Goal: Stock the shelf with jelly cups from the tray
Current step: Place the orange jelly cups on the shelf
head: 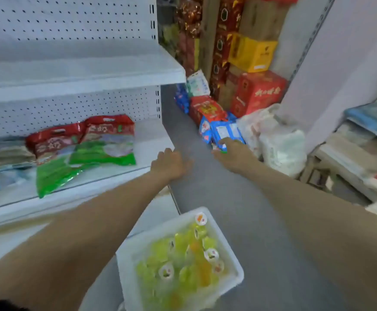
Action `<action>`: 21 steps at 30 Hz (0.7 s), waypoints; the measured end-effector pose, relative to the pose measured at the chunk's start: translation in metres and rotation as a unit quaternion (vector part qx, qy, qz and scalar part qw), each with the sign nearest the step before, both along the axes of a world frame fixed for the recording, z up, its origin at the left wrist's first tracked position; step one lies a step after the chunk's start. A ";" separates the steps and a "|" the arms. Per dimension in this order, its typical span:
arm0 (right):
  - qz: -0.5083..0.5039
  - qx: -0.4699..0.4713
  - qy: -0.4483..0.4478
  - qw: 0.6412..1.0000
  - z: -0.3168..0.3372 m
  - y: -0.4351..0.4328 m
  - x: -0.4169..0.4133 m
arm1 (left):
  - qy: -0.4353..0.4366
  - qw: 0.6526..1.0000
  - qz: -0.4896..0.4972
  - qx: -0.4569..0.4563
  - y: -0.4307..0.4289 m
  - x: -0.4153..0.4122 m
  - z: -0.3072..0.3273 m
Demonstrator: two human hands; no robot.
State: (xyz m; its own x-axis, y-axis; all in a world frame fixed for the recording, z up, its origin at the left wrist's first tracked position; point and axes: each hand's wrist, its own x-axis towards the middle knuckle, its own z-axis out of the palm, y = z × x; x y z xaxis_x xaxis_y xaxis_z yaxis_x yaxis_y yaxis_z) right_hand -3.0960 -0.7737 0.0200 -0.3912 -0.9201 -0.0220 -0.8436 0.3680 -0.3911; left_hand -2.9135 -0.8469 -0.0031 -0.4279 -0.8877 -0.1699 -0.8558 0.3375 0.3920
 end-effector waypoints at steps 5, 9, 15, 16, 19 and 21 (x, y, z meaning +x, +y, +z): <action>-0.030 0.119 -0.071 0.990 -0.110 0.023 0.006 | -0.048 0.994 -0.038 0.086 0.032 0.001 -0.110; -0.040 0.192 -0.141 0.970 -0.190 0.056 0.029 | -0.075 0.980 -0.027 0.181 0.061 0.025 -0.200; -0.049 0.331 -0.213 0.918 -0.289 0.110 0.063 | -0.107 0.932 -0.042 0.344 0.118 0.069 -0.302; -0.056 0.350 -0.222 0.908 -0.300 0.117 0.065 | -0.110 0.923 -0.043 0.367 0.128 0.076 -0.315; -0.088 0.383 -0.238 0.888 -0.331 0.132 0.069 | -0.116 0.897 -0.039 0.425 0.150 0.091 -0.348; -0.101 0.401 -0.240 0.878 -0.347 0.137 0.069 | -0.110 0.887 -0.034 0.448 0.158 0.098 -0.362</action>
